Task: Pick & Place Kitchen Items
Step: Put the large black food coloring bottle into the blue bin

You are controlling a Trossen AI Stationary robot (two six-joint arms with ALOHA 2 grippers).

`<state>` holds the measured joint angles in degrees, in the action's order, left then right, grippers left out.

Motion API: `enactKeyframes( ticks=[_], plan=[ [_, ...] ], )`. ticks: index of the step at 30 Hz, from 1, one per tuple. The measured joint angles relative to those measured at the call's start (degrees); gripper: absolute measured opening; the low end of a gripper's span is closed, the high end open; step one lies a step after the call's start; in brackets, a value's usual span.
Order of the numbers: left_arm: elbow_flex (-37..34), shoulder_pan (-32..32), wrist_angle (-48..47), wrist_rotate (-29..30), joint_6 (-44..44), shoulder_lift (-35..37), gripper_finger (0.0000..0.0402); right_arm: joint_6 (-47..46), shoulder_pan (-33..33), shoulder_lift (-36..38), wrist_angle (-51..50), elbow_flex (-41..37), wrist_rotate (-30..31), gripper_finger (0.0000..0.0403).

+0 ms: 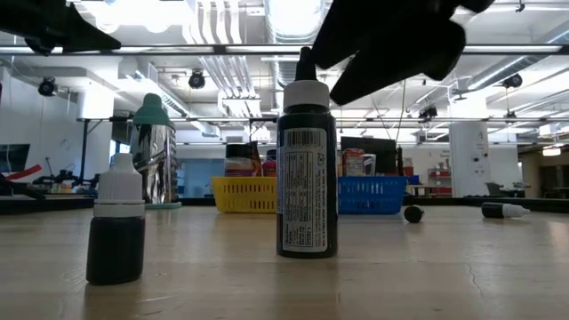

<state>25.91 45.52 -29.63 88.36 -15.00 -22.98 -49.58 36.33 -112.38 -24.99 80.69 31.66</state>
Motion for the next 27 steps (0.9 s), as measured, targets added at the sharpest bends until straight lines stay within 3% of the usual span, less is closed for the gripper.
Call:
enactKeyframes(
  ticks=[12,27],
  plan=[
    [0.00,0.00,0.00,0.00,0.00,-0.02,0.0014,0.50,-1.63,-0.26,0.46,-0.35,0.87,0.0249],
    [0.00,0.00,0.00,0.02,0.00,-0.02,0.0014,2.78,-2.82,-0.26,4.54,-1.89,-0.09,0.0225]
  ],
)
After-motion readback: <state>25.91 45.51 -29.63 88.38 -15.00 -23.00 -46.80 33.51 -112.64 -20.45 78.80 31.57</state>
